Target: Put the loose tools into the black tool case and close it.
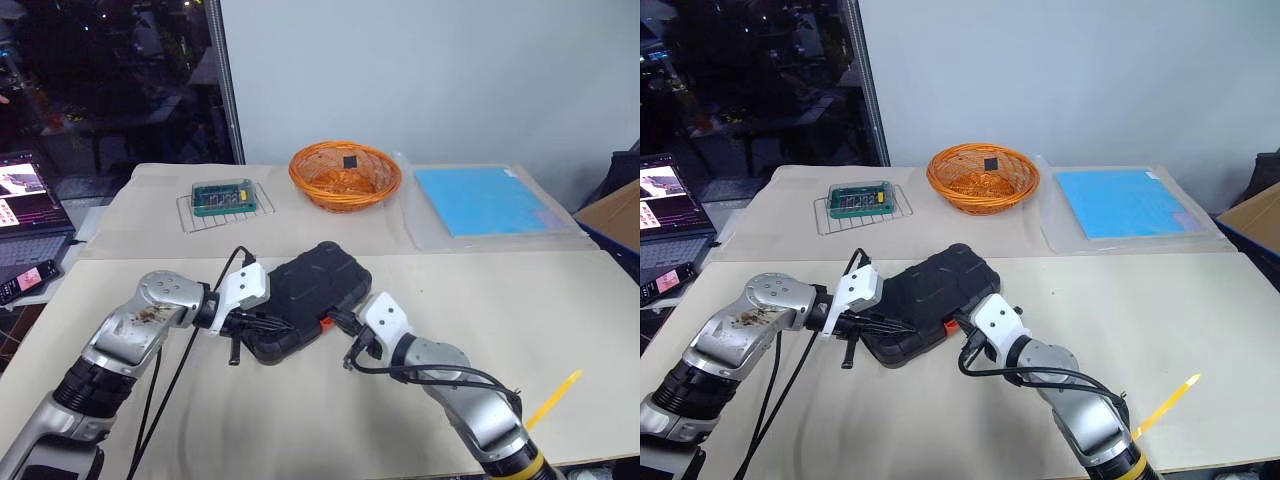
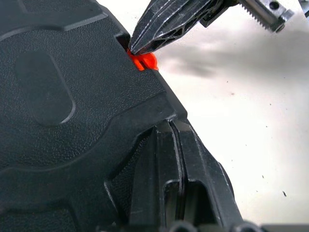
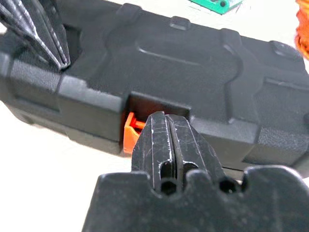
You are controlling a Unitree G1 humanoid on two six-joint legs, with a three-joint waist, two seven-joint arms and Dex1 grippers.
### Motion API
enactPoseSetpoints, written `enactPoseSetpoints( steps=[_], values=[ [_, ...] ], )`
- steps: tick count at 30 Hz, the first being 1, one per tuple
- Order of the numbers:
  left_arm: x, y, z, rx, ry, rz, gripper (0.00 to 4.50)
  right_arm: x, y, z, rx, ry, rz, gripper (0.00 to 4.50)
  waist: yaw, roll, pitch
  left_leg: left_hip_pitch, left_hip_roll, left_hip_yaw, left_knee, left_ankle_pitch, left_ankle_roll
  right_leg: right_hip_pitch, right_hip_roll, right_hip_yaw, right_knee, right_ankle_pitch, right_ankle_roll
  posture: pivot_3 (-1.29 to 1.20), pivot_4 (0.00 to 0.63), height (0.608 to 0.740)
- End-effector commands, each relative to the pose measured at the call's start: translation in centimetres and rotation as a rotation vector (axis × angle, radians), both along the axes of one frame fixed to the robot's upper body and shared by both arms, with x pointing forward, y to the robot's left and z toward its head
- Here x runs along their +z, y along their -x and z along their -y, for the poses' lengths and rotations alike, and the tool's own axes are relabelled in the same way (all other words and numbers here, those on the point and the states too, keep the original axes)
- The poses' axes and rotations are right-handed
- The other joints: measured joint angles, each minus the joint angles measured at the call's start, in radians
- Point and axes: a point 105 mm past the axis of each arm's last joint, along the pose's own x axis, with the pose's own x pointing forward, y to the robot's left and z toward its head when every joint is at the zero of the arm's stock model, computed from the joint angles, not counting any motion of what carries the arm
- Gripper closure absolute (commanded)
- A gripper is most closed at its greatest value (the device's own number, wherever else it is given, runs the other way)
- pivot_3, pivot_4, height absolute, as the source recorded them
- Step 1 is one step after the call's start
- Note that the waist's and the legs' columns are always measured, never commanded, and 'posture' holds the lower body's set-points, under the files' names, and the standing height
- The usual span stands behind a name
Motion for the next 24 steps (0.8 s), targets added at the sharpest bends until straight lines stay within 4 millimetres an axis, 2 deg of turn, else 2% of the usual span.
enactPoseSetpoints(
  steps=[1, 3, 5, 8, 10, 11, 12, 13, 15, 16, 17, 20, 21, 22, 24],
  values=[
    [-2.4, 0.3, 0.2, 0.026, -0.037, -0.064, 4.50, -7.0, 1.7, 0.8, 0.022, 0.169, -0.226, 4.49, 0.000, 0.000, -0.002, 0.001, 0.000, 0.000, 0.000, 0.000, 0.000, 0.001, -0.001, 0.000, 0.000, 0.000, 0.000, 0.00, 0.150, 0.740],
    [-2.4, 0.2, 0.3, 0.030, -0.029, -0.062, 4.50, -6.3, 1.1, 0.8, -0.006, 0.117, -0.216, 4.49, 0.001, 0.000, -0.004, 0.002, 0.000, 0.000, -0.001, 0.000, 0.000, 0.002, -0.002, 0.000, 0.000, 0.000, 0.000, 0.00, 0.150, 0.740],
    [-2.3, 0.0, 0.5, 0.035, -0.011, -0.050, 4.50, -4.3, 0.4, 0.8, -0.029, 0.024, -0.165, 4.49, 0.004, 0.000, -0.005, 0.005, 0.000, 0.000, -0.005, 0.000, 0.000, 0.004, -0.007, 0.000, -0.002, -0.001, 0.001, 0.00, 0.150, 0.740],
    [-0.5, -0.7, 1.1, 0.079, 0.150, -0.001, 4.50, 0.7, 0.1, 1.6, -0.042, -0.173, -0.065, 4.49, 0.018, 0.004, -0.003, 0.003, 0.000, 0.000, -0.009, 0.000, 0.000, 0.004, -0.007, -0.002, -0.009, -0.001, 0.001, 0.00, 0.150, 0.740],
    [0.9, -1.4, 1.2, 0.160, 0.278, 0.039, 4.50, 3.4, 0.8, 2.5, -0.014, -0.255, -0.020, 3.90, 0.029, 0.008, 0.001, -0.002, 0.000, 0.000, -0.009, 0.000, 0.000, 0.003, -0.008, -0.003, -0.011, -0.001, 0.002, 0.00, 0.150, 0.740],
    [1.2, -1.3, 1.1, 0.172, 0.318, 0.009, 4.50, 4.3, 1.3, 3.0, 0.008, -0.270, -0.014, 3.69, 0.034, 0.009, 0.003, -0.008, -0.001, 0.001, -0.009, 0.000, 0.000, -0.001, -0.010, -0.003, -0.012, -0.001, 0.002, 0.00, 0.150, 0.740],
    [1.5, -0.8, 0.9, 0.167, 0.352, -0.040, 4.50, 4.9, 1.9, 3.3, 0.033, -0.275, -0.018, 3.28, 0.038, 0.008, 0.006, -0.013, -0.003, 0.003, -0.008, 0.001, 0.002, -0.006, -0.012, -0.004, -0.012, 0.001, 0.004, 0.00, 0.150, 0.740],
    [1.8, -0.7, 0.5, 0.180, 0.384, -0.056, 4.24, 5.3, 2.5, 3.7, 0.052, -0.266, -0.020, 2.98, 0.039, 0.005, 0.008, -0.020, -0.003, 0.004, -0.008, 0.005, 0.004, -0.011, -0.013, -0.007, -0.012, 0.006, 0.005, 0.00, 0.150, 0.740],
    [2.6, 0.3, -0.4, 0.209, 0.449, -0.054, 3.79, 5.9, 4.1, 5.7, 0.079, -0.214, -0.038, 2.31, 0.037, 0.003, 0.008, -0.029, -0.005, 0.005, -0.005, 0.008, 0.004, -0.017, -0.010, -0.011, -0.010, 0.015, 0.000, 0.00, 0.150, 0.740],
    [2.8, 1.0, -0.8, 0.226, 0.468, -0.044, 3.41, 6.0, 5.0, 7.0, 0.079, -0.182, -0.056, 1.96, 0.037, 0.003, 0.009, -0.035, -0.005, 0.004, -0.005, 0.009, 0.008, -0.022, -0.009, -0.012, -0.011, 0.017, -0.003, 0.00, 0.150, 0.740],
    [2.9, 1.5, -1.1, 0.236, 0.477, -0.042, 2.95, 6.1, 5.6, 7.7, 0.081, -0.162, -0.070, 1.52, 0.037, 0.003, 0.009, -0.039, -0.005, 0.004, -0.005, 0.014, 0.009, -0.024, -0.007, -0.013, -0.010, 0.019, 0.002, 0.00, 0.150, 0.740],
    [3.3, 3.0, -2.5, 0.297, 0.494, -0.024, 1.86, 6.0, 7.0, 10.7, 0.054, -0.081, -0.112, 0.52, 0.036, 0.000, 0.010, -0.038, -0.005, 0.004, -0.005, 0.010, 0.005, -0.023, -0.005, -0.020, -0.011, 0.011, 0.002, 0.00, 0.150, 0.740],
    [3.2, 4.0, -3.1, 0.316, 0.482, -0.018, 1.57, 6.1, 7.6, 12.4, 0.029, -0.045, -0.124, 0.27, 0.035, 0.000, 0.010, -0.039, -0.005, 0.004, -0.006, 0.008, 0.005, -0.023, -0.005, -0.022, -0.012, 0.009, 0.002, 0.00, 0.150, 0.740],
    [3.2, 4.6, -3.5, 0.327, 0.470, -0.017, 1.07, 6.1, 7.9, 13.3, 0.014, -0.023, -0.131, 0.00, 0.033, 0.000, 0.010, -0.039, -0.005, 0.004, -0.007, 0.007, 0.005, -0.022, -0.004, -0.023, -0.012, 0.007, 0.003, 0.00, 0.150, 0.740],
    [3.0, 5.9, -4.5, 0.353, 0.445, -0.017, 0.23, 6.2, 8.5, 14.8, -0.013, 0.006, -0.139, 0.00, 0.033, -0.001, 0.011, -0.037, -0.005, 0.003, -0.006, 0.004, 0.005, -0.019, -0.004, -0.024, -0.013, 0.004, 0.004, 0.00, 0.150, 0.740]
  ],
)
